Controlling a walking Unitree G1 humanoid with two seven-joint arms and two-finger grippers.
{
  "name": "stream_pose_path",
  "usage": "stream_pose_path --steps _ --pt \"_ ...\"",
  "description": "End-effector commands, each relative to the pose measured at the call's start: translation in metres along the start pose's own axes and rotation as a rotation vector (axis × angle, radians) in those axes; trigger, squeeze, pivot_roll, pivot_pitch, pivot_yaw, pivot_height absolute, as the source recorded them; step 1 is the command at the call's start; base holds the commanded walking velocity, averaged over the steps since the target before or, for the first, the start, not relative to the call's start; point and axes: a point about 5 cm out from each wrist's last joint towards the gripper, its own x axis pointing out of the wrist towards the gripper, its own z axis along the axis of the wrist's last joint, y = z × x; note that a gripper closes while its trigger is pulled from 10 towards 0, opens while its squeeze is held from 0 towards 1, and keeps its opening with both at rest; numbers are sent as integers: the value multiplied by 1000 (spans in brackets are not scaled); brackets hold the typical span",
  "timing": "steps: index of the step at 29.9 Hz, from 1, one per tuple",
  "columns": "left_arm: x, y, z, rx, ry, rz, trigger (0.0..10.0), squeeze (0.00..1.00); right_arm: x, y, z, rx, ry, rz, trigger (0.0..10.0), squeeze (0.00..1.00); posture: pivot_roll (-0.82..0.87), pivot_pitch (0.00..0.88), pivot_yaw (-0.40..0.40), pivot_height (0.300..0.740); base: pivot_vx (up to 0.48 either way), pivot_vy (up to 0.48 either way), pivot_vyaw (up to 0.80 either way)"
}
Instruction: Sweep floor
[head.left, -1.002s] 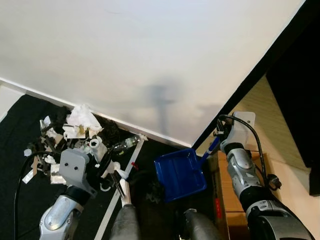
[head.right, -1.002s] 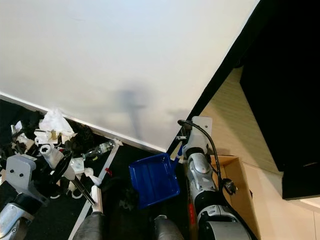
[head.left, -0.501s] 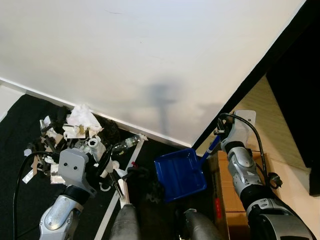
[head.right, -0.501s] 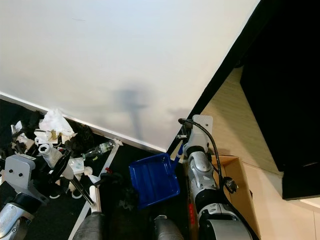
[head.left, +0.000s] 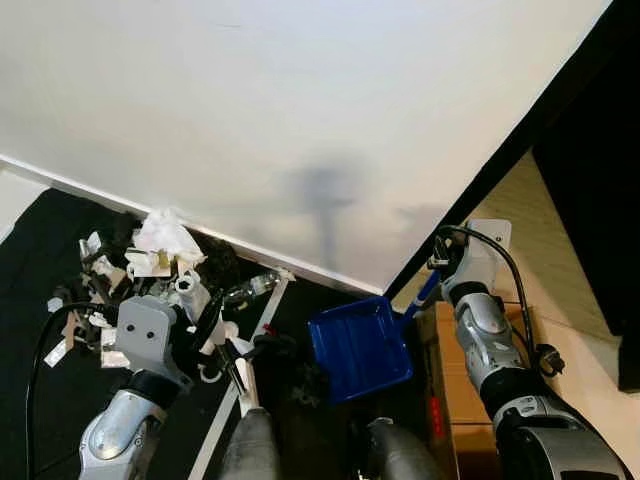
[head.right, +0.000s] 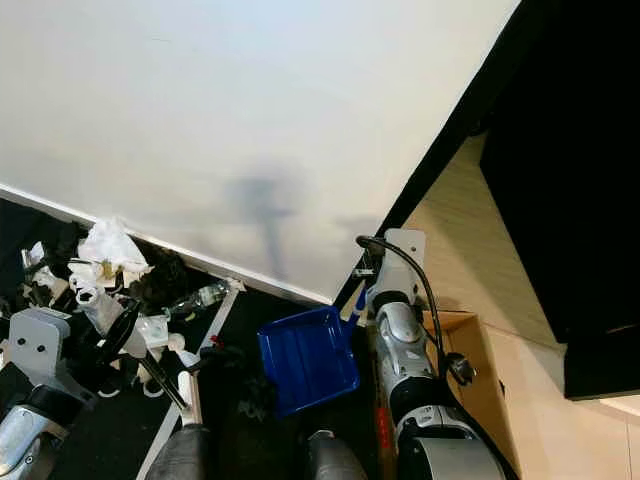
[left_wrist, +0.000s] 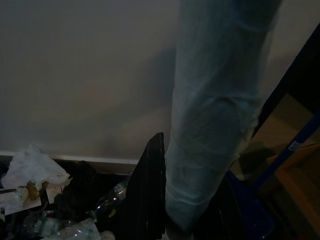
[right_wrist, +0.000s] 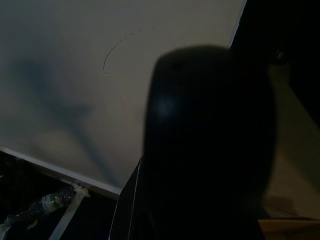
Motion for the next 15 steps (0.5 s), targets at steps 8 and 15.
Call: stream_pose_path --steps 8,15 --pt "-3 -3 -6 -8 15 9 10000 0 -9 2 -22 39 102 9 10000 0 311 252 -92 740 0 0 0" --pt "-1 5 -9 13 33 65 10000 0 -8 -1 -22 30 106 4 10000 0 270 235 -103 740 0 0 0"
